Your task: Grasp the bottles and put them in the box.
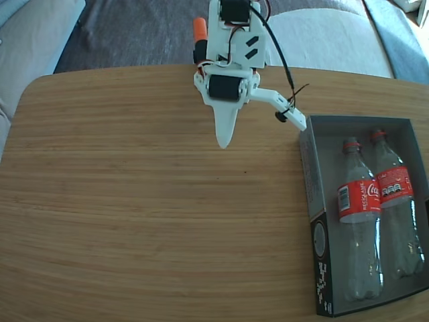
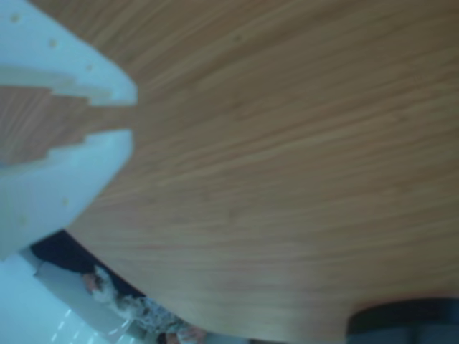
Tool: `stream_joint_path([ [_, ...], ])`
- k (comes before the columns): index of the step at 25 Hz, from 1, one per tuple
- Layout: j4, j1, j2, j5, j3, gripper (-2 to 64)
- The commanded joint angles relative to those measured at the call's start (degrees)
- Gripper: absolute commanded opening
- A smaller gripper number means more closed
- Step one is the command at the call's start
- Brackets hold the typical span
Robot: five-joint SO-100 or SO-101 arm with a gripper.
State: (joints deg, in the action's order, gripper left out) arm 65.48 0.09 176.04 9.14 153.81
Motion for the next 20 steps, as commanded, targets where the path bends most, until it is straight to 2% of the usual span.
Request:
stream_joint_path([
  [1,-0.1,1.8,0.9,-2.7,0.8,-0.2],
  [11,1.0,2.0,9.5,-7.6,7.1,-0.3],
  [20,1.4,1.6,9.8,-10.1,7.2,-0.3],
])
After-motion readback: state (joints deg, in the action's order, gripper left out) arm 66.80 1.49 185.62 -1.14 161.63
